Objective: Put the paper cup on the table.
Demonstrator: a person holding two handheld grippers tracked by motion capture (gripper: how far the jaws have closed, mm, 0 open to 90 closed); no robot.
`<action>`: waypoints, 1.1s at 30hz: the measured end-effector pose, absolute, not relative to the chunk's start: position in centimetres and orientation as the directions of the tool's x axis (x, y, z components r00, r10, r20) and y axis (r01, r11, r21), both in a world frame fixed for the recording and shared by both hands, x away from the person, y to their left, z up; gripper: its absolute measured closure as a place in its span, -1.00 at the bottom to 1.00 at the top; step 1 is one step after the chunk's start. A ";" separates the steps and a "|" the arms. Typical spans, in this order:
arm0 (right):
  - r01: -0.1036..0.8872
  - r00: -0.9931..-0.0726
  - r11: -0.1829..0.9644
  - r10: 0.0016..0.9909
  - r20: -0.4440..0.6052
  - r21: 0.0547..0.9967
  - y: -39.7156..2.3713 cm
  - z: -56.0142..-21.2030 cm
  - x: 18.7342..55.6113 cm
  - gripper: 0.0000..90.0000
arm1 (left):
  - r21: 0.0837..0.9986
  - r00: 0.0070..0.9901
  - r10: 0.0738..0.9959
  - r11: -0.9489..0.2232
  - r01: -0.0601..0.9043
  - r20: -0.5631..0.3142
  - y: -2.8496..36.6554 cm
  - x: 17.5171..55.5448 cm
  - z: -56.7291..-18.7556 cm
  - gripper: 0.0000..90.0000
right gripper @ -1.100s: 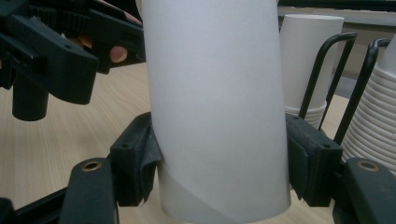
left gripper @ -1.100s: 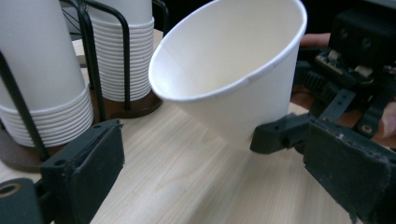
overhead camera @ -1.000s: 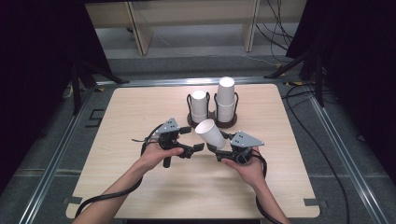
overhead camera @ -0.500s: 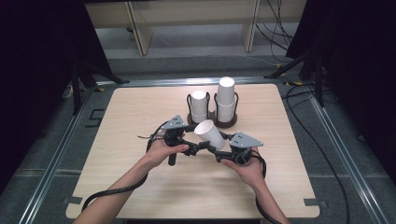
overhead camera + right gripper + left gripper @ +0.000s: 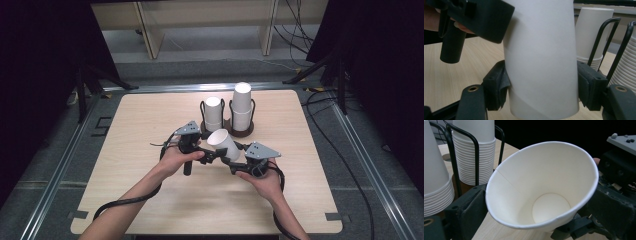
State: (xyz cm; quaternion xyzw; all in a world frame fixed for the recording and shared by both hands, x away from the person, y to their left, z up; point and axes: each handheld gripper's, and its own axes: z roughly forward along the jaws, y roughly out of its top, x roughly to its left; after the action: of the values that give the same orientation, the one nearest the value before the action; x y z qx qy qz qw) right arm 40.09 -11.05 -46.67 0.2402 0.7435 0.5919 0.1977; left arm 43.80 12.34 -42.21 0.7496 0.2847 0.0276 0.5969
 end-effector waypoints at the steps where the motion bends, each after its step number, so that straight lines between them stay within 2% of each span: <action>1: 0.134 -0.805 0.183 0.593 -0.001 0.974 -11.0 -46.7 40.0 -0.24 | 0.910 0.837 0.458 -0.125 0.395 -0.301 12.3 43.8 -42.2 -0.90; 6: 0.147 -0.814 0.175 0.581 0.018 0.974 -10.9 -46.7 40.0 -0.24 | 0.910 0.838 0.445 -0.108 0.400 -0.315 12.2 44.0 -42.3 -0.90; 7: 0.118 -0.808 0.193 0.589 -0.018 0.974 -11.0 -46.6 40.1 -0.24 | 0.907 0.833 0.457 -0.118 0.404 -0.311 12.2 44.0 -42.3 -0.89; 10: 0.117 -0.807 0.184 0.590 -0.015 0.976 -10.8 -46.7 40.0 -0.24 | 0.910 0.835 0.456 -0.116 0.398 -0.308 12.1 43.9 -42.3 -0.88; 11: 0.145 -0.813 0.181 0.582 0.013 0.973 -10.7 -46.7 39.9 -0.24 | 0.911 0.836 0.456 -0.115 0.395 -0.304 12.1 43.9 -42.2 -0.86; 16: 0.121 -0.811 0.188 0.585 -0.012 0.975 -10.8 -46.7 40.0 -0.25 | 0.920 0.842 0.455 -0.107 0.376 -0.291 12.1 43.8 -42.1 -0.74; 25: 0.115 -0.813 0.216 0.581 -0.033 0.970 -10.6 -46.9 40.1 -0.31 | 0.945 0.872 0.455 -0.161 0.284 -0.184 11.9 43.2 -41.8 -0.62; 33: 0.153 -0.809 0.239 0.588 -0.017 0.959 -10.4 -47.0 40.0 -0.37 | 0.951 0.887 0.456 -0.233 0.202 -0.076 11.5 42.6 -41.5 -0.54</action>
State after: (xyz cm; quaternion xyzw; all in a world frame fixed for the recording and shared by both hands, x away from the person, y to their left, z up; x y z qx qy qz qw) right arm 39.95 -10.45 -46.96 0.2428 0.7634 0.5670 0.1917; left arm 42.60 11.46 -41.45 0.7777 0.2116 0.1093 0.5818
